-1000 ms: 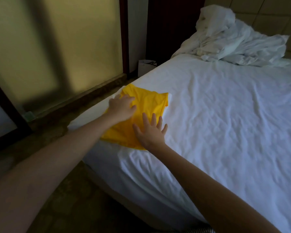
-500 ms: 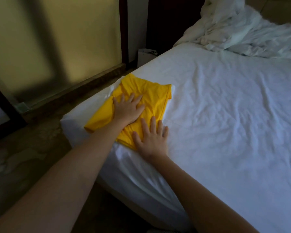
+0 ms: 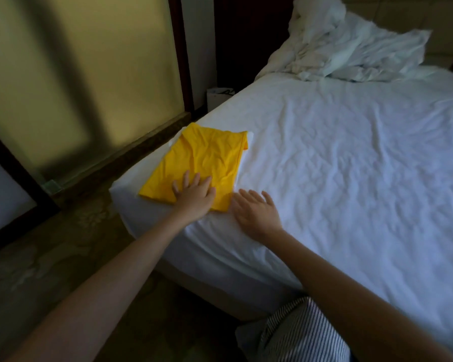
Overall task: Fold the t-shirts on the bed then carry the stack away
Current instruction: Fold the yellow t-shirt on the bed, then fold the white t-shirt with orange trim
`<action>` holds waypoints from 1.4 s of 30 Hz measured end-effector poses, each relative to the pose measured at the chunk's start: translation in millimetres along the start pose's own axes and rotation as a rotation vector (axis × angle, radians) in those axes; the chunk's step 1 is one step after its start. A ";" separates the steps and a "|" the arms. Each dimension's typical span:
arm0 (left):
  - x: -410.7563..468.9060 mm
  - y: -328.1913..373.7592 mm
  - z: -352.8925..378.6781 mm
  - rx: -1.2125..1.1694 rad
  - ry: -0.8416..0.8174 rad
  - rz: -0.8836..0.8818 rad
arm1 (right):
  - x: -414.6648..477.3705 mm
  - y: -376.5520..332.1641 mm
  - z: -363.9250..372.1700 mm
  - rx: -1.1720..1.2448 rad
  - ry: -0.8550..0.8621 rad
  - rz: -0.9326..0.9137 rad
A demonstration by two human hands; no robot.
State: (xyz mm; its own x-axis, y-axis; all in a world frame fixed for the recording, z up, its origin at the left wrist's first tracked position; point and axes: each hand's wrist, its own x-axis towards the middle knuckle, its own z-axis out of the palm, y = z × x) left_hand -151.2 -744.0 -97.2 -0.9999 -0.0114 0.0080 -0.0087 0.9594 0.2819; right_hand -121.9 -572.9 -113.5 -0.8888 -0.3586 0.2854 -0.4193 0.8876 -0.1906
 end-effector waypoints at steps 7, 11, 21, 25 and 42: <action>-9.1 107.9 12.0 -0.107 0.062 0.234 | -56.5 68.7 -68.1 0.010 0.264 0.066; -28.8 192.7 31.7 -0.164 0.008 0.409 | -112.9 123.7 -111.0 -0.033 0.087 0.176; -93.9 399.8 108.4 -0.286 -0.153 0.768 | -273.4 253.2 -183.1 -0.148 0.089 0.579; -115.2 453.1 135.2 -0.350 -0.119 0.778 | -334.8 294.6 -206.6 -0.218 0.255 0.794; -114.7 461.9 155.0 -0.888 -0.414 0.531 | -339.4 262.7 -145.0 0.394 0.642 0.956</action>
State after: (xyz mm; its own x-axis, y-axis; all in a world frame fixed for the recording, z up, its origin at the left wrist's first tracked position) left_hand -42.2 -255.9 -116.7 -0.8024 0.5940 0.0576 0.2667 0.2705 0.9250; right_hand 96.4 -176.1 -124.3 -0.6639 0.6992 0.2654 0.2278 0.5270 -0.8188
